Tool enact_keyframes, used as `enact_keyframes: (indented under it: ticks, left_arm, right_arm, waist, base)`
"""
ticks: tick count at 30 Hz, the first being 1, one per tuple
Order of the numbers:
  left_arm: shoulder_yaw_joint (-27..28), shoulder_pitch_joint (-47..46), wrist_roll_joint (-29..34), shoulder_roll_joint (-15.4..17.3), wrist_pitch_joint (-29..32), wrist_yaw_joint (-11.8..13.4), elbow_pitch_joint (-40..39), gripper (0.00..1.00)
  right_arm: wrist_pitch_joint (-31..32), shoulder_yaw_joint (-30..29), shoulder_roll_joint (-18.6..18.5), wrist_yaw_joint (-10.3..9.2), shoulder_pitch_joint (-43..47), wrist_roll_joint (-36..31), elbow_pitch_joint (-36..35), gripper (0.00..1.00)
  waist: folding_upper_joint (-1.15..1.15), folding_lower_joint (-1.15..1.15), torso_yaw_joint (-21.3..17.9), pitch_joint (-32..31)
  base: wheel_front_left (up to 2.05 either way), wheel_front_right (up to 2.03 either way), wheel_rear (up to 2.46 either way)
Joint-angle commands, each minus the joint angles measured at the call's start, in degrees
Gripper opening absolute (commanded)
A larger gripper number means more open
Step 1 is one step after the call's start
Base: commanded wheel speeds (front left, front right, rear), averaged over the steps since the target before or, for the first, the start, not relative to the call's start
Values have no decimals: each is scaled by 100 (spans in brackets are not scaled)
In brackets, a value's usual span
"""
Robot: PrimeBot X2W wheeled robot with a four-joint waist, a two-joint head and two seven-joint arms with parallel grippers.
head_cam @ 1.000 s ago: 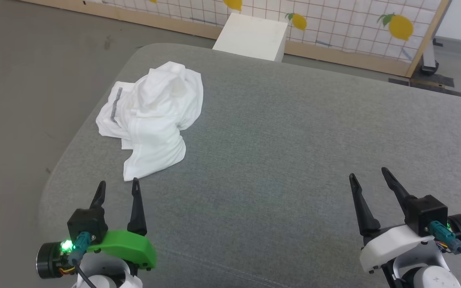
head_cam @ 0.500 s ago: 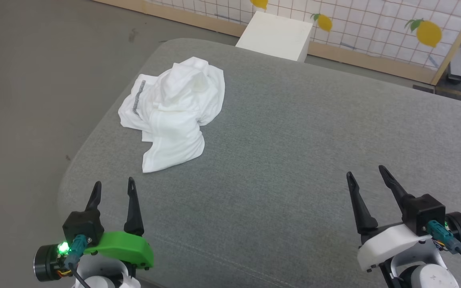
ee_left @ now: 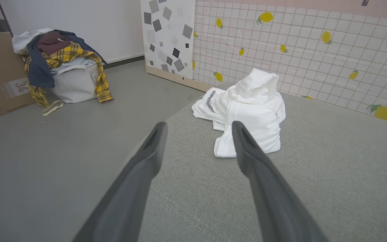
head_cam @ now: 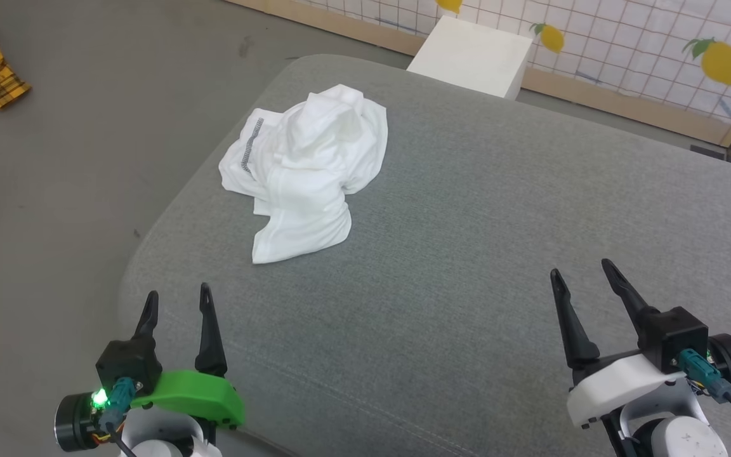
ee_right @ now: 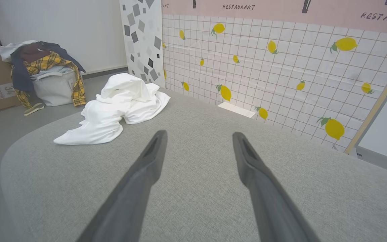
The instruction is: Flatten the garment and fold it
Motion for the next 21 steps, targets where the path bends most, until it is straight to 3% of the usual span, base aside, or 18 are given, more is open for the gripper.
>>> enact_keyframes:
  ticks: [1,21]
  left_arm:
    - [-13,43,-30,-17,-67,35,27,100]
    - [-158,-7,-242,-21,-304,167,200,100]
  right_arm:
    - [-54,-15,8,-6,-95,-4,20,100]
    - [-207,-155,11,-8,-162,-27,28,100]
  waist:
    - [0,0,47,12]
    - [0,0,361,80]
  base:
    - [0,0,0]
    - [0,0,0]
